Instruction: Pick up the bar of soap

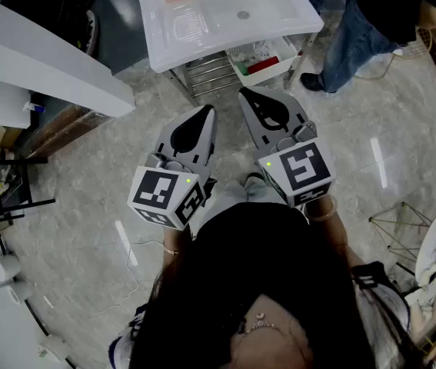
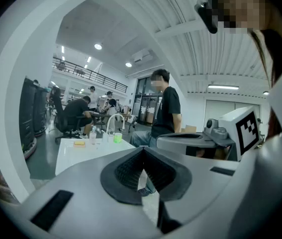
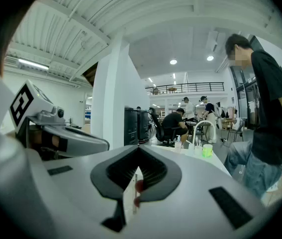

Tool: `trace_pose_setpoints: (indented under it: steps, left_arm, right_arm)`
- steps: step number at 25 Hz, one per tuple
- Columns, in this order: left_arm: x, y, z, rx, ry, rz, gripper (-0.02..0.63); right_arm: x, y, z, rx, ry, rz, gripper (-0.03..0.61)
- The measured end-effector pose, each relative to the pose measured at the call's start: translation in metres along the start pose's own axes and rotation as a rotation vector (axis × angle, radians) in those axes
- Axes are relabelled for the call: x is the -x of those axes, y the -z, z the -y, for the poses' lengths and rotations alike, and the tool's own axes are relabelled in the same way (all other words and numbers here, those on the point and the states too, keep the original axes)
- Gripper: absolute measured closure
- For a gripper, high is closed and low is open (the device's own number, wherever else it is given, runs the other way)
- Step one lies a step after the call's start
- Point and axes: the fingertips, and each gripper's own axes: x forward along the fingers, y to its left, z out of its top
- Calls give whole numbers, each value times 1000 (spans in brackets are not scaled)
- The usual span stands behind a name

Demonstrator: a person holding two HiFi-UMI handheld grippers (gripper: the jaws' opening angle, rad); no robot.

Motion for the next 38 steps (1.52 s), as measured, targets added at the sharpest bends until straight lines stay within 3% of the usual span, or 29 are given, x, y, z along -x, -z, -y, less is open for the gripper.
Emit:
trace_pose_setpoints:
  steps: [7,12,21,38]
  left_arm:
    - [-26,4,8,12,-17,5,606]
    - [-44,3,-9,14,-35,-14,606]
    - [-77,-15,-77,5,-58,-8,606]
    - [-133,-51,-194,-12,3,8,606]
  right_arm:
    - [-2,4,23,0,-29,18,569]
    - [-24,8,38,-25,-48,9,569]
    - [-87,6,55,-45,-78,6,569]
    - [-216,-24,76,-35,-46,25,569]
